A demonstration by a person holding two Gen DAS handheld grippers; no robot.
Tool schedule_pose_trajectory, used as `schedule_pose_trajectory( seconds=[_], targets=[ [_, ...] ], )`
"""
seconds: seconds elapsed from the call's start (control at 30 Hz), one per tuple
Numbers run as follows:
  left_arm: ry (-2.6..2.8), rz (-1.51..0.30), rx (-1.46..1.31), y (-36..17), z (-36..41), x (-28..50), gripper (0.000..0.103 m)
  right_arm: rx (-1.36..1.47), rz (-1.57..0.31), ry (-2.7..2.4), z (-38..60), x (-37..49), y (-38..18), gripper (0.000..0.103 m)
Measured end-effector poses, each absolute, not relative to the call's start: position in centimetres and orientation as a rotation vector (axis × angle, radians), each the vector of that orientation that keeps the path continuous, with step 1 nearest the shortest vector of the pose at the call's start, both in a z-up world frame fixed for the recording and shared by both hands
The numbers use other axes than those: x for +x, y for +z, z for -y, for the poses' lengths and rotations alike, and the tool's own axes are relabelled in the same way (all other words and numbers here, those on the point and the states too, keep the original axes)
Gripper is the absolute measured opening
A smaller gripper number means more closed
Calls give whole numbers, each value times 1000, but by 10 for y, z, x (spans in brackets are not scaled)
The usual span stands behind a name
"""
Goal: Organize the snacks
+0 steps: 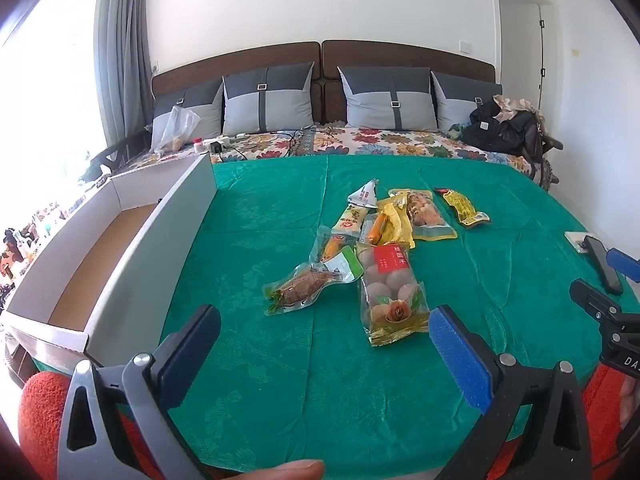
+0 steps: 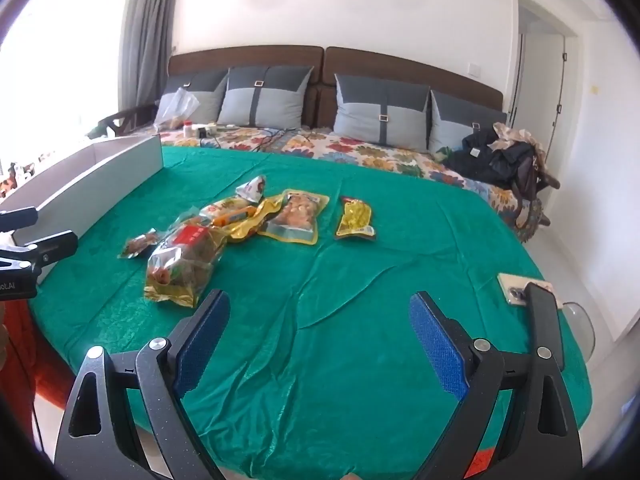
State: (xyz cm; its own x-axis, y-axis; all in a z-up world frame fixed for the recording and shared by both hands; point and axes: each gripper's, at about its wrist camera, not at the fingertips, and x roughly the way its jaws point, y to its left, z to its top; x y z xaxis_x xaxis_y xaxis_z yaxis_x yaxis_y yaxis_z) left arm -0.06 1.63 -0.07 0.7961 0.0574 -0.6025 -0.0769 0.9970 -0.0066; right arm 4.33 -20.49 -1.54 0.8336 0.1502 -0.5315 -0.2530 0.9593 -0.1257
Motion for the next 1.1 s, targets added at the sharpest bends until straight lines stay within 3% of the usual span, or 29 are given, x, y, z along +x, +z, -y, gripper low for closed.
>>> schedule_pose_trajectory(
  seconds=[1.1],
  targets=[
    [26,-702,13,-4,-10,1,103,-207,-547,240,197,47,-16,93]
  ],
)
